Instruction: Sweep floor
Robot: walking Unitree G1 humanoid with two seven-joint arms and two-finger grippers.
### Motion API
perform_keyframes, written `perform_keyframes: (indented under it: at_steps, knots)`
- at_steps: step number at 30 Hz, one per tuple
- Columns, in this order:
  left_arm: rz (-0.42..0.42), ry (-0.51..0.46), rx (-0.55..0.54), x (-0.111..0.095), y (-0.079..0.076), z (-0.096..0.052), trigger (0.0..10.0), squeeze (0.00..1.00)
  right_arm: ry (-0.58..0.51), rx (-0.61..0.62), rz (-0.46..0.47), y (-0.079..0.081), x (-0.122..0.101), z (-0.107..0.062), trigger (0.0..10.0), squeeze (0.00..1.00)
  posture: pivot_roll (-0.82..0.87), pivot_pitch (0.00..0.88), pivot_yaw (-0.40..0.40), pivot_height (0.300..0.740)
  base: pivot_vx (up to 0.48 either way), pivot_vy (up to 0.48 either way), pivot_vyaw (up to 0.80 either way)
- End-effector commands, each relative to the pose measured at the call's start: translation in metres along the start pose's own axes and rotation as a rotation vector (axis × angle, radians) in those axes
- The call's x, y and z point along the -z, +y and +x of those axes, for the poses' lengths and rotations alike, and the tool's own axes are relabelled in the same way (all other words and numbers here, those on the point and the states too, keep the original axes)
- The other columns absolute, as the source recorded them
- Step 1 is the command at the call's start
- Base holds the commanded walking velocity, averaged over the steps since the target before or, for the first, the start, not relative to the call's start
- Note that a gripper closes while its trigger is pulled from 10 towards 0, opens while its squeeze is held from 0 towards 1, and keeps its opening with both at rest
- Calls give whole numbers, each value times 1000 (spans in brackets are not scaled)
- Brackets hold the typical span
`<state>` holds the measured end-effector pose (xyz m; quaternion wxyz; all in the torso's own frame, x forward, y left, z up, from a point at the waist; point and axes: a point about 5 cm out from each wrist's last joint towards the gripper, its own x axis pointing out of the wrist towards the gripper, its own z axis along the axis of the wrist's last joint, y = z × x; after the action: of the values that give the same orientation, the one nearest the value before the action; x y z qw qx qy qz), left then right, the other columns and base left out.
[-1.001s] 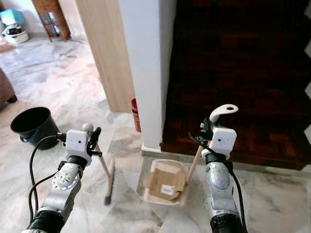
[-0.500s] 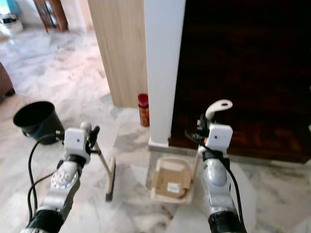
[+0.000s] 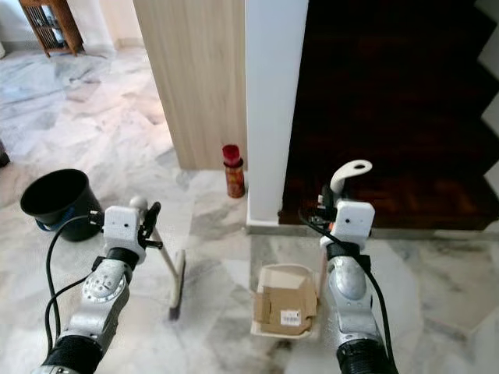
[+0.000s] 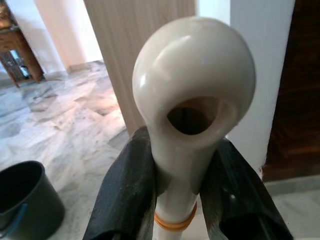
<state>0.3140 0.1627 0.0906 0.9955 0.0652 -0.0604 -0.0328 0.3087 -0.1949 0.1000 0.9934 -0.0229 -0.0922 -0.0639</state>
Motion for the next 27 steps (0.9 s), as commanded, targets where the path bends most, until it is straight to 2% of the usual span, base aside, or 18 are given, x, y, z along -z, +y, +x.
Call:
perform_keyframes:
  at_steps: [1,27]
  knots:
    - [7,-49,-4,-10,2,4,10000,0,-63,-1,25,3,-13,6,10000,0,-12,44,44,740,0,416,0]
    - [9,-46,4,-9,2,3,10000,0,-59,-12,30,6,-12,4,10000,0,-16,6,53,740,0,415,0]
